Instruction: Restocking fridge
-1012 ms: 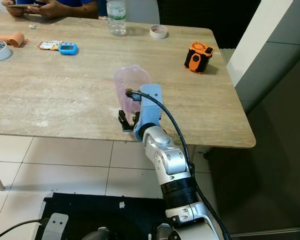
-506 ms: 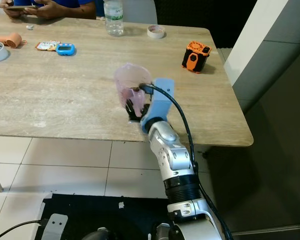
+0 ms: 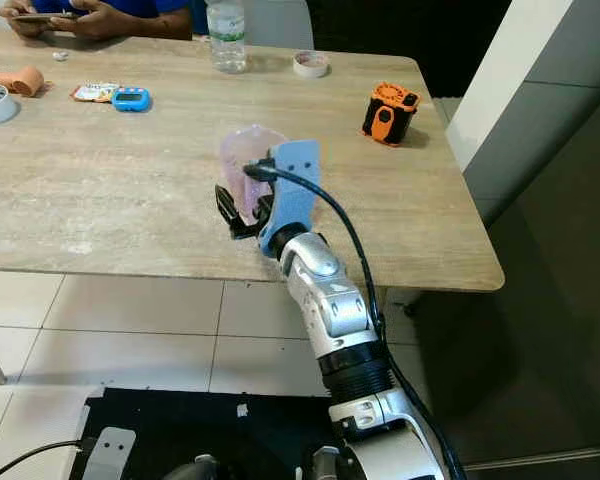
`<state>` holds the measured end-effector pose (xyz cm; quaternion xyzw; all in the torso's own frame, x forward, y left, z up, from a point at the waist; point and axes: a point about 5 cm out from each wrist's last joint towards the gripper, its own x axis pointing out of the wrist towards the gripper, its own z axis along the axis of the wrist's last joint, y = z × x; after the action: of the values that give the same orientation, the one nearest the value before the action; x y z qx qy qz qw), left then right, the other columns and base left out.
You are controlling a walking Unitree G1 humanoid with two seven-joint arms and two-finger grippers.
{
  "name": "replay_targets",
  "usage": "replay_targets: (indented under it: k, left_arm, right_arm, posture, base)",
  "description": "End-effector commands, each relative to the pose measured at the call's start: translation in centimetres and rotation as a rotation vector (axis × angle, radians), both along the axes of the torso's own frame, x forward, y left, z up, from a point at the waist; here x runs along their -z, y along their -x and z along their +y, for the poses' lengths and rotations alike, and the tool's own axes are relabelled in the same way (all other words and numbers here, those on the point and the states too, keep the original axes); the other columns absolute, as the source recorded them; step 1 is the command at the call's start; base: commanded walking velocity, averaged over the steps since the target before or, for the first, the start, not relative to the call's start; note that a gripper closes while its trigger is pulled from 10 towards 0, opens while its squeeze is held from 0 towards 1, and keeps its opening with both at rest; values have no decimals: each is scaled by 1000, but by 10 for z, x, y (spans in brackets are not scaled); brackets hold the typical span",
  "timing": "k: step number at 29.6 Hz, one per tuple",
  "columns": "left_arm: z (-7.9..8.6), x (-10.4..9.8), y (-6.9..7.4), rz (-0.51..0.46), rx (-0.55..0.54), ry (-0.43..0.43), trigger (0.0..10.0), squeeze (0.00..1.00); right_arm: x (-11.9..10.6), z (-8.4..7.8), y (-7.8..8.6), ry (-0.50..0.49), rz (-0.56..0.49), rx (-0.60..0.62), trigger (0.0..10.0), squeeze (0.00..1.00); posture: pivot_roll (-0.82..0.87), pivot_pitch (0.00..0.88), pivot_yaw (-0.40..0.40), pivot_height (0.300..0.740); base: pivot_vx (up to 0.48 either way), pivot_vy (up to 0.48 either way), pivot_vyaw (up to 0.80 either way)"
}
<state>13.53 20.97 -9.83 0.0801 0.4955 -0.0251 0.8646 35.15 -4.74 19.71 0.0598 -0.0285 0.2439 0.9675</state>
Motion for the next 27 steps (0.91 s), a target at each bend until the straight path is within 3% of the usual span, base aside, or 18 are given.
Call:
replay_targets:
  k: [1,13,22,23,27]
  left_arm:
    - [-14,6,12,40,26,41,10000,0]
    - [-14,6,12,37,28,41,10000,0]
    - [-15,7,14,38,29,43,10000,0]
    - [-15,7,15,40,29,43,10000,0]
    - [-14,8,18,47,26,43,10000,0]
  right_arm:
    - [8,-2,0,29,15,22,10000,0]
    - [17,-2,-3,50,49,70,10000,0]
    - [14,-2,-7,-10,37,92,10000,0]
    - [14,-3,-8,-16,35,105,235,0]
    - [13,-5,-11,-36,25,133,0,0]
  posture:
    - [6,156,-48,740]
    - [14,155,-55,740]
    - [17,166,-54,740]
    - [19,169,-54,740]
    - [23,175,-52,740]
  base:
    - [0,0,0]
    - [0,0,0]
    - [0,0,0]
    - [0,0,0]
    - [0,0,0]
